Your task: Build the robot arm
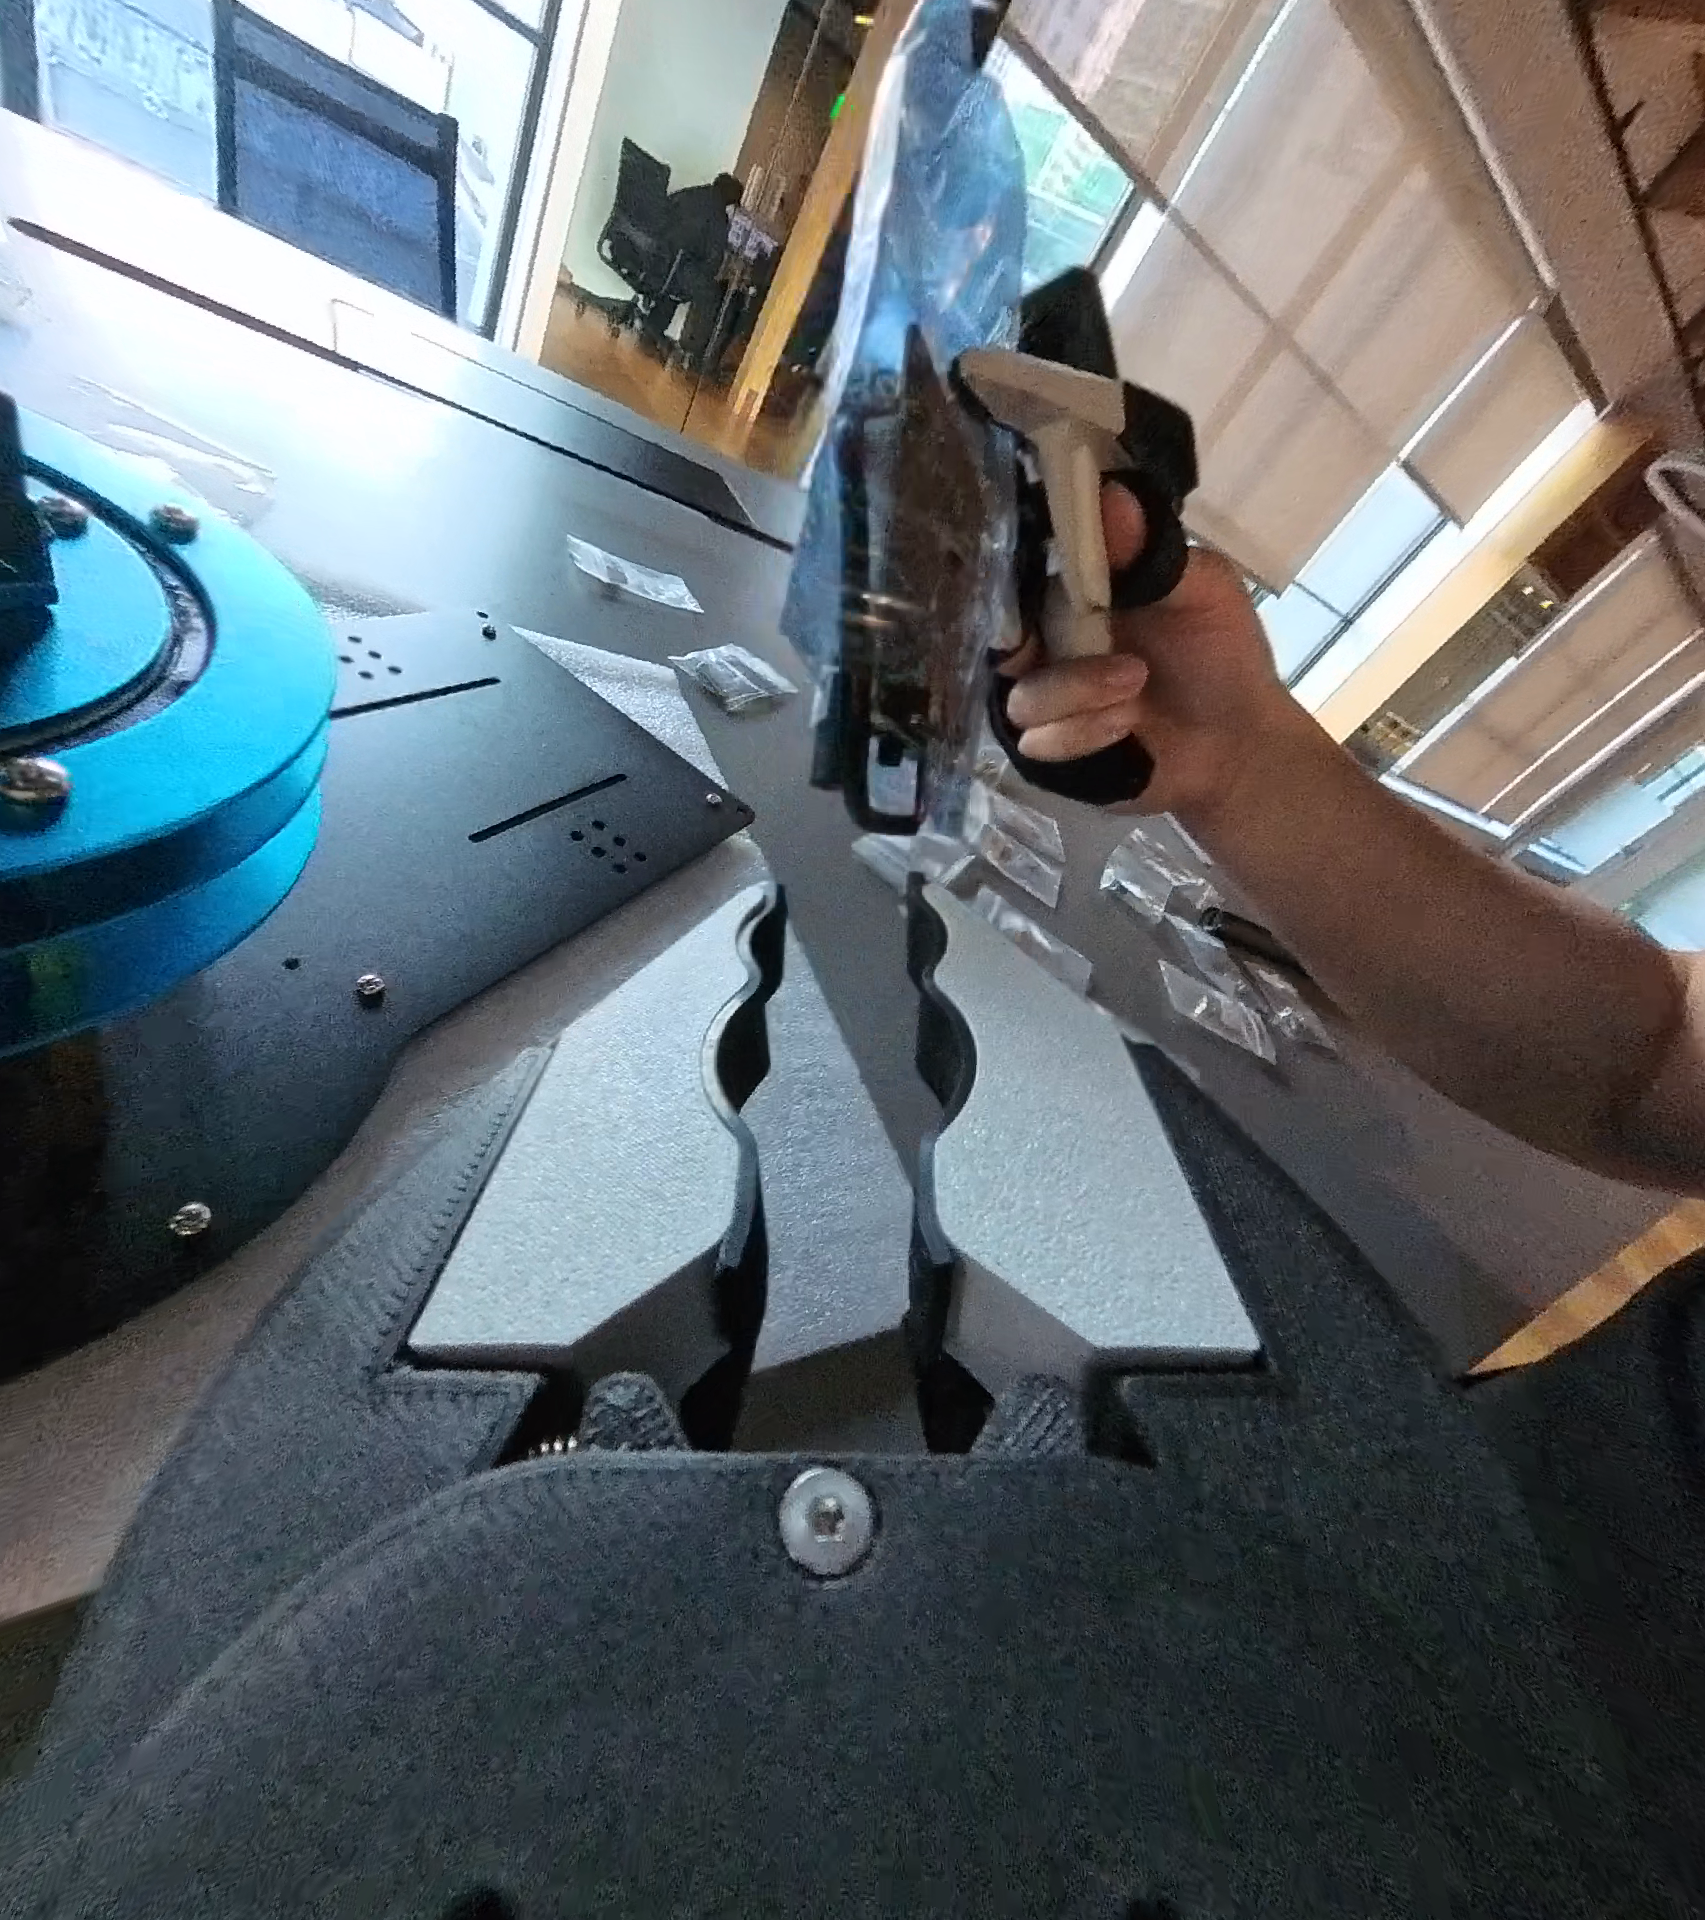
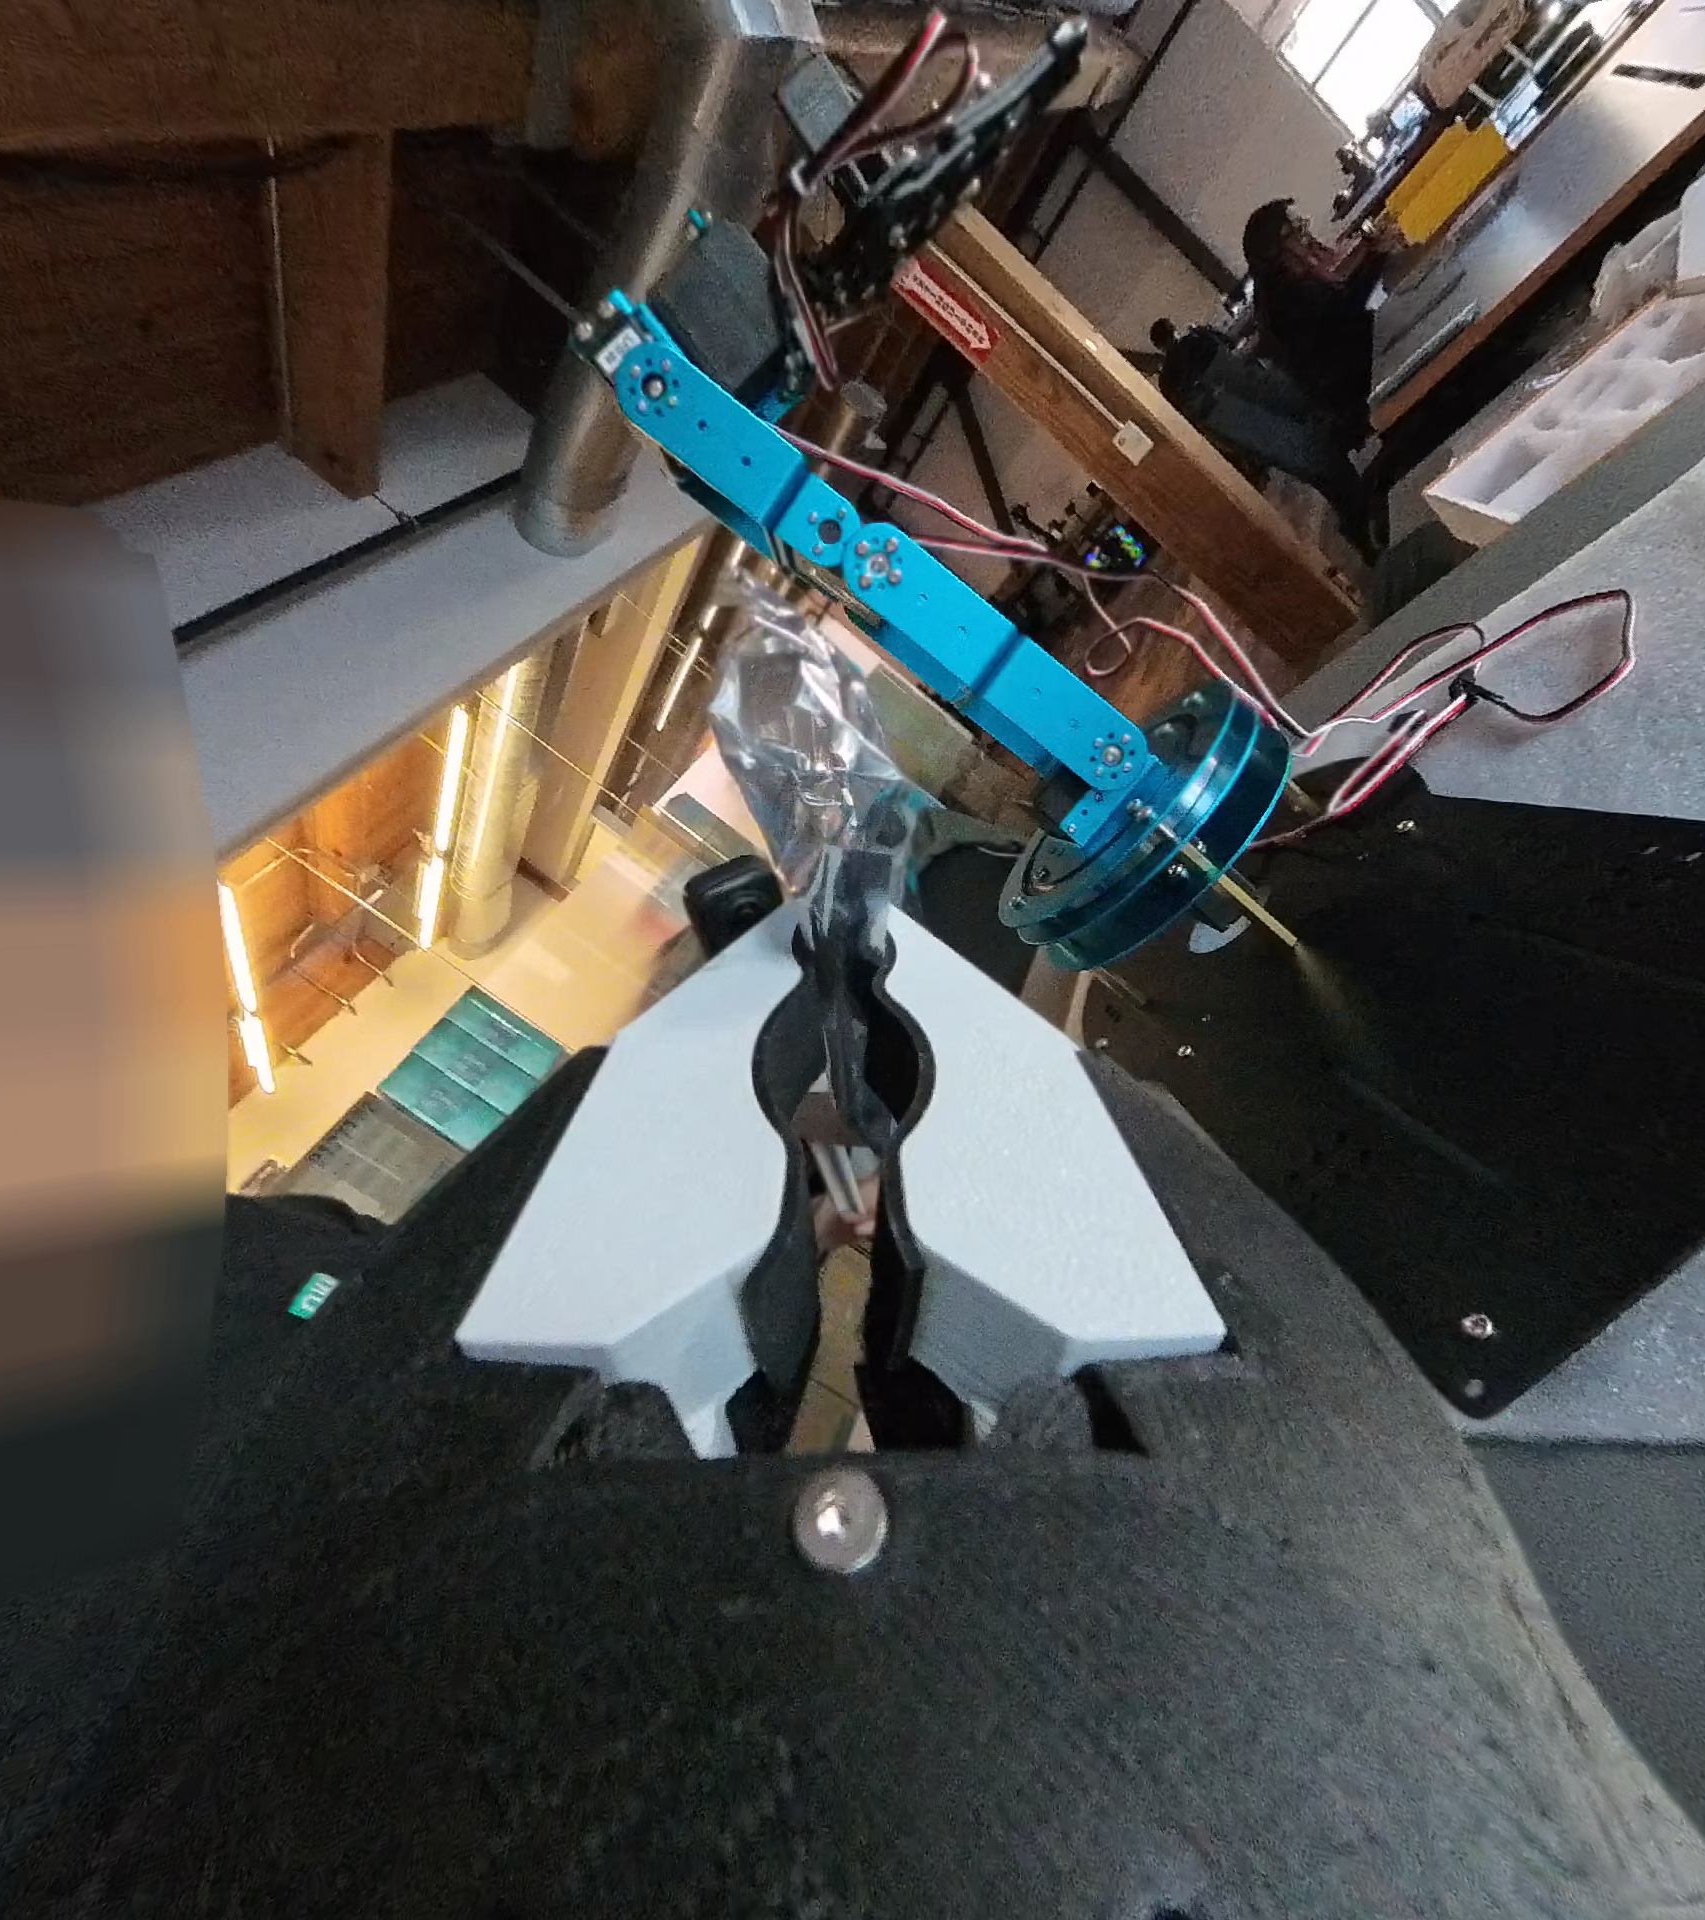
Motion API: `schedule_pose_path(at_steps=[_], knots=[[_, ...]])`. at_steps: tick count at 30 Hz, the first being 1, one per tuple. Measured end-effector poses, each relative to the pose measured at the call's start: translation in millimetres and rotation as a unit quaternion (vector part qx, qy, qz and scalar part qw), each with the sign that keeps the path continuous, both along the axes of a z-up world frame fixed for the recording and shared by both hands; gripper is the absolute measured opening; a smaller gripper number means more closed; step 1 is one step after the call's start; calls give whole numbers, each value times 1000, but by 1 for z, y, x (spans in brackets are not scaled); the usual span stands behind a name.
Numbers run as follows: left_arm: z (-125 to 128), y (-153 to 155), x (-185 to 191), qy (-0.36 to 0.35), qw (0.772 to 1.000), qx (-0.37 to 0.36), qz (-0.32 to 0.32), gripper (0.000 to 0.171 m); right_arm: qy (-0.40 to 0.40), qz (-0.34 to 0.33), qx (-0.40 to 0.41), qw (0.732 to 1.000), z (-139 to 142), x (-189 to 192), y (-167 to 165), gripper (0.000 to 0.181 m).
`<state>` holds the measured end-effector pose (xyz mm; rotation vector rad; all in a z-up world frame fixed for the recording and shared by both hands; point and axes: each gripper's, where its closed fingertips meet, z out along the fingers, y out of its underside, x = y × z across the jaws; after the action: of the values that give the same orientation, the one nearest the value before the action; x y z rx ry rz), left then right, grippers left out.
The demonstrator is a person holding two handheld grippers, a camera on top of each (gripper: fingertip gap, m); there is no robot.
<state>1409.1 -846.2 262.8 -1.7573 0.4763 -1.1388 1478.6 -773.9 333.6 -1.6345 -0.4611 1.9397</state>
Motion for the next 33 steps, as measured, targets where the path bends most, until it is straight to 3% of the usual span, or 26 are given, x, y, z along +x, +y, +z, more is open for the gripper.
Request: schedule_pose_path(at_steps=[6,15,22,27,33], knots=[[18,5,2,-70,998,7,4,19,54,6,-52,997,3,2,2,0],[8,26,2,-58,997,-2,45,21,31,32,-19,999,17,-7,-10,0],[28,14,12,-159,987,6,-25,19,57,62,-28,996,31,-13,-19,0],[35,4,13,-146,987,54,-42,11,77,76,-44,993,33,-15,-20,0],[39,3,11,-136,988,60,-32,9,98,75,-62,990,34,-16,-16,0]])
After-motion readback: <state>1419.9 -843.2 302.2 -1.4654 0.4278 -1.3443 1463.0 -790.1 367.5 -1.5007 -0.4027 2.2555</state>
